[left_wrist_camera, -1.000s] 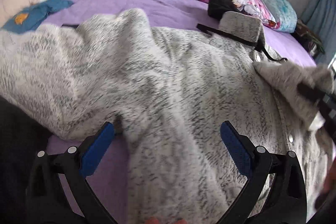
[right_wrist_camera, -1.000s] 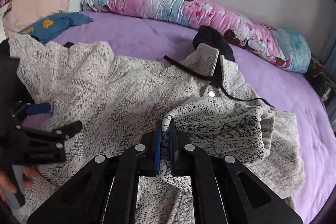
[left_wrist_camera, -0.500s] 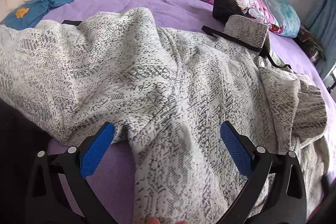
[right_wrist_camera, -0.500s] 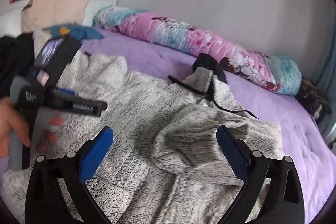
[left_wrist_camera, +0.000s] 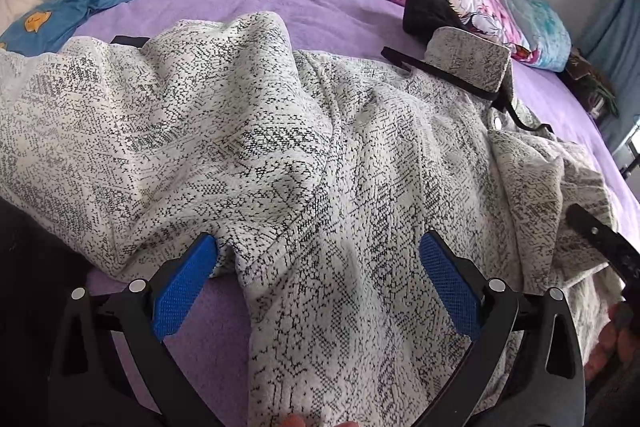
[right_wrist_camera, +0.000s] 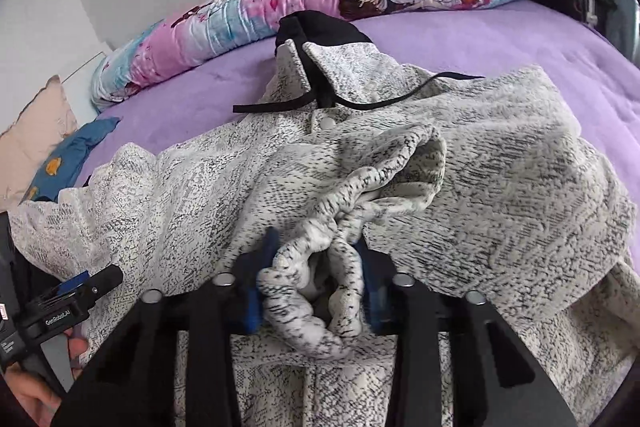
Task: Fold large clothes
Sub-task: 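Lift the cuff with the right tool and fold it across the jacket body, then open the right tool and release the sleeve onto the jacket front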
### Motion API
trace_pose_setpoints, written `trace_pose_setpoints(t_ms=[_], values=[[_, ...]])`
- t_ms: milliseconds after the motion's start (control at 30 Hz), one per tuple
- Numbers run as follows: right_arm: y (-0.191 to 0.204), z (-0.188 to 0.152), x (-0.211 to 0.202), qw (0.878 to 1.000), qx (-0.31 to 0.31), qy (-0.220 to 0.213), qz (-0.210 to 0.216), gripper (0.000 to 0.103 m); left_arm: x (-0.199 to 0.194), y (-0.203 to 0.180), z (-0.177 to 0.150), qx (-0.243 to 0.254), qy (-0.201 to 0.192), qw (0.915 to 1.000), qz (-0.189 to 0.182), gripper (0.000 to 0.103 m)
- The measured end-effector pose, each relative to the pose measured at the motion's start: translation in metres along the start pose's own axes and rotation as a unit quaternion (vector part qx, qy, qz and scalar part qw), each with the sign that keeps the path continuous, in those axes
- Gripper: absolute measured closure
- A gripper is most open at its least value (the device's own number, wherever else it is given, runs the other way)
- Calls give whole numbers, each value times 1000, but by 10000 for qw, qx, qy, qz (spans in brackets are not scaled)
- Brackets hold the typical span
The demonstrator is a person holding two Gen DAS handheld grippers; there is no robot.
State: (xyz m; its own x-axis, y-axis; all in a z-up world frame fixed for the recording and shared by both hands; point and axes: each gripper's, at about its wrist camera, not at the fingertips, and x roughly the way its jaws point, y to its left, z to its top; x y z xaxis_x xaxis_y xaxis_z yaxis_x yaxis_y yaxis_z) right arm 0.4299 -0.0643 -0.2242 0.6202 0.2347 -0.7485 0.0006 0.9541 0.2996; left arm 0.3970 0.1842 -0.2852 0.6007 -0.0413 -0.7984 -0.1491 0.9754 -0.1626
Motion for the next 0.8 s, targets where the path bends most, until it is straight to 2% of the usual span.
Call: trace_pose_setpoints(t_ms=[33, 67, 200, 333, 467, 633, 700, 733, 767, 800], values=[[6, 1, 1, 10000, -58, 14, 29, 80, 0, 1, 1, 9, 12, 10000, -14, 6], [12, 2, 1, 9998, -196, -10, -5, 82, -1, 2, 1, -5, 11, 10000, -29, 6], [51, 4, -10, 9962, -833, -221, 96, 84, -7, 11, 7, -137, -13, 9998, -117, 6], [110, 1, -16, 9849, -1687, -345, 169, 84, -22, 27, 15, -336, -149, 9993, -116, 6], [148, -7, 6, 9778, -2095, -63, 55, 84, -35, 49, 20, -525, -318, 9981, 69, 5], [156, -24, 37, 9769, -2117, 294, -47, 82, -36, 67, 19, -656, -246, 9974, 159, 5], [158, -30, 41, 9766, -2128, 298, -6, 74, -36, 68, 18, -639, -240, 9975, 178, 6], [157, -32, 43, 9776, -2058, 388, 211, 59, -36, 68, 18, -610, -244, 9976, 193, 6], [158, -34, 45, 9776, -2006, 464, 433, 48, -36, 67, 18, -581, -253, 9978, 200, 6], [160, -37, 46, 9765, -2039, 479, 510, 44, -37, 66, 18, -566, -261, 9979, 194, 6]])
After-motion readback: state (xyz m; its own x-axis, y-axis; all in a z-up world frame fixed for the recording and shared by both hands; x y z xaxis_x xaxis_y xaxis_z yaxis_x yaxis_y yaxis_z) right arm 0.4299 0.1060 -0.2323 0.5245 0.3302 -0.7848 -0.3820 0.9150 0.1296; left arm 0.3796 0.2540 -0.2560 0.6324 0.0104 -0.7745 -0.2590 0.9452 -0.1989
